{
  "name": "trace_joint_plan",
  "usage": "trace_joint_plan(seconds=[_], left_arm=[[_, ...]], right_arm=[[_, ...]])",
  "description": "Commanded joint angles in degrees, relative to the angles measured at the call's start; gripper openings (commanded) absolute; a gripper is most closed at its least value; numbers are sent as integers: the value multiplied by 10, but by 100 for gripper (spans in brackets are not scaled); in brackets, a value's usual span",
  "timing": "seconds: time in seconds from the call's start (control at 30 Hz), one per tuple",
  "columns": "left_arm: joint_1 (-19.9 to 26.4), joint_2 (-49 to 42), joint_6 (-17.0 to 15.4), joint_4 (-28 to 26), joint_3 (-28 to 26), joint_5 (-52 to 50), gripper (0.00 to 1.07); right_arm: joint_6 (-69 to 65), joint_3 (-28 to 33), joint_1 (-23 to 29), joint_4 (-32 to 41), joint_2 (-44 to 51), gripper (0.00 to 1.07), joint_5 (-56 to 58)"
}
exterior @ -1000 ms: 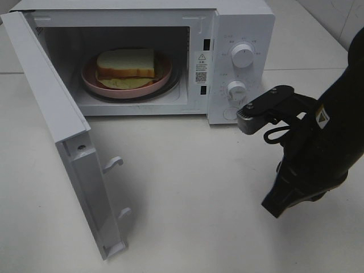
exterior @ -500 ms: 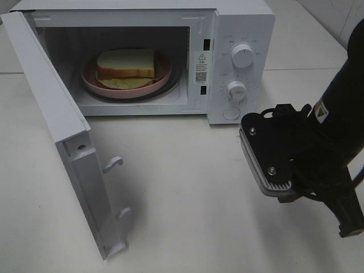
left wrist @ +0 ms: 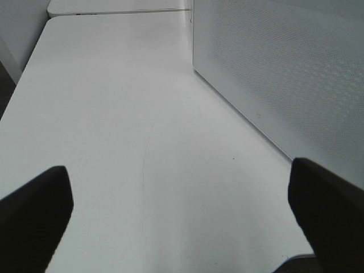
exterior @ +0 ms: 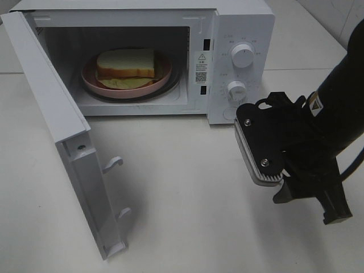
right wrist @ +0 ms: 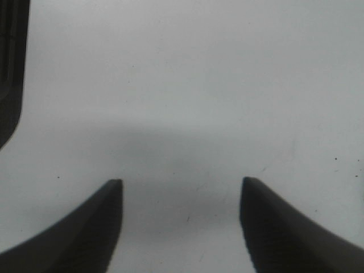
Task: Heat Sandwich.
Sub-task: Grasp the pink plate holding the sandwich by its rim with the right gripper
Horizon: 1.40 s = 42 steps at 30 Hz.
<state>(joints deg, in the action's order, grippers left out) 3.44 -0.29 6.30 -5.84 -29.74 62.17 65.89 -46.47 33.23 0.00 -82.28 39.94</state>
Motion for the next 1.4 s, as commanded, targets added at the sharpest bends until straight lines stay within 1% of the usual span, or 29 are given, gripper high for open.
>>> trace_joint_plan(seconds=[0.03,0.07,0.1,0.17,0.23,0.37,0.53,0.63,0.67,0.73,0.8,0.83,0.87,0.97,1.0,1.03,1.13,1.17,1.23,1.3,1.4], left_arm=[[3,-2,2,-3,1,-7,98],[3,-2,2,-3,1,-7,98],[3,-2,2,-3,1,-7,98],[3,-2,2,-3,1,-7,98],[3,-2,2,-3,1,-7,98],[3,-2,2,-3,1,-7,98],[3,-2,2,-3,1,-7,98],[3,-2,2,-3,1,-7,98],[3,-2,2,-3,1,-7,98],[3,-2,2,-3,1,-7,98],[3,-2,2,-3,1,-7,98],[3,-2,2,-3,1,-7,98],[3,-2,2,-3,1,-7,98],[3,-2,2,-3,1,-7,98],[3,-2,2,-3,1,-7,98],[3,-2,2,-3,1,-7,98],[3,-2,2,-3,1,-7,98],[3,-2,2,-3,1,-7,98],[3,-2,2,-3,1,-7,98],[3,-2,2,-3,1,-7,98],[3,-2,2,-3,1,-7,98]], right_arm=[[-27,-5,2,0,2,87,1],[-27,-5,2,0,2,87,1],[-43,-5,2,-3,-2,95,2],[-52,-7,2,-5,-6,98,-1],[-53,-10,2,-7,-9,97,-1],[-50,-38,2,-22,-12,93,-13],[-40,-62,2,-22,-19,93,-13],[-34,-93,7,-25,-44,91,-13],[-34,-111,17,-44,-64,90,-13],[-34,-119,22,-51,-72,90,-14],[-34,-140,31,-64,-89,90,-16],[-34,-161,36,-68,-107,89,-19],[-34,-161,36,-68,-107,89,-19],[-33,-191,36,-67,-132,88,-30],[-22,-211,36,-67,-148,88,-32],[-22,-211,36,-67,-148,88,-32],[-7,-246,42,-66,-173,87,-40],[-7,-246,42,-66,-173,87,-40],[-9,-260,46,-65,-186,87,-46],[-9,-285,51,-67,-208,86,-46],[-8,-300,56,-69,-222,86,-49]])
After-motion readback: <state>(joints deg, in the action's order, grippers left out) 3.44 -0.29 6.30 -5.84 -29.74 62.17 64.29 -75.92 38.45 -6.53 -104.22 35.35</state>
